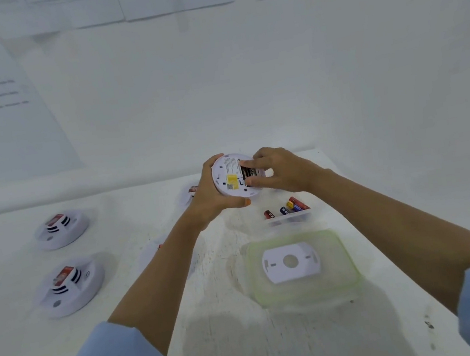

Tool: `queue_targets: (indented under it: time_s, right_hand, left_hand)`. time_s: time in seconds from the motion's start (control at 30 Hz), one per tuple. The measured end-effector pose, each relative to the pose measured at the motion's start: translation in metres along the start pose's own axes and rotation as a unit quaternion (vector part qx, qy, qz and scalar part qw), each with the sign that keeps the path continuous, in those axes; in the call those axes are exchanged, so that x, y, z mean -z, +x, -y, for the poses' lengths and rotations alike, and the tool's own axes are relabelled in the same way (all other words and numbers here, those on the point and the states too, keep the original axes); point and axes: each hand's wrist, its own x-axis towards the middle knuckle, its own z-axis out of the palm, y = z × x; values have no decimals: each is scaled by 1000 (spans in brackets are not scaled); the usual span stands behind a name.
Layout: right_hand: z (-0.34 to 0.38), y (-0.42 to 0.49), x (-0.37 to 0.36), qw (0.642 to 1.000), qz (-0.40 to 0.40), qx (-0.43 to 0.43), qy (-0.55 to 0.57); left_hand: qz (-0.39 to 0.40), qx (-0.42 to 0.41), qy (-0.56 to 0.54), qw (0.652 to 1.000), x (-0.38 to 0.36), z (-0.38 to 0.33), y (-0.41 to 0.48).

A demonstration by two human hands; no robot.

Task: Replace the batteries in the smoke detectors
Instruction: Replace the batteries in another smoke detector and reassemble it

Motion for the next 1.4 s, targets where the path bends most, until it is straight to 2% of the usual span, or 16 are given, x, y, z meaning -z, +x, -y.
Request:
queue_targets:
  time_s: [0.1,0.23,0.43,0.67,0.73,0.83,1.13,1.27,1.4]
  right_hand:
    - [-1,3,4,998,18,4,60]
    - [-7,9,7,997,28,3,73]
    - [-14,16,6,998,49,31,-22]
    - [-15,8,-2,984,-5,102,-149]
    - [-14,7,-5,981,-1,126,-150]
    - [-18,8,-10,975,-39,152,-157]
    - [-21,10,-21,967,-88,177,-161]
    - [-24,12,-25,970,-84,171,-154]
    - [-20,12,-16,989,-30,100,-107]
  left_hand:
    - [8,-4,6,1000,4,-1,5]
    - [13,-10,16,1000,3,-1,9]
    - [17,-2,14,1000,2,1,12]
    - [17,1,10,1000,1,4,17]
    - [18,-6,13,1000,1,3,17]
    - [13,-9,6,1000,0,1,17]
    - [8,-1,6,1000,2,5,17]
    - [6,0,6,1000,4,8,16]
    - [-1,-10,9,1000,8,9,15]
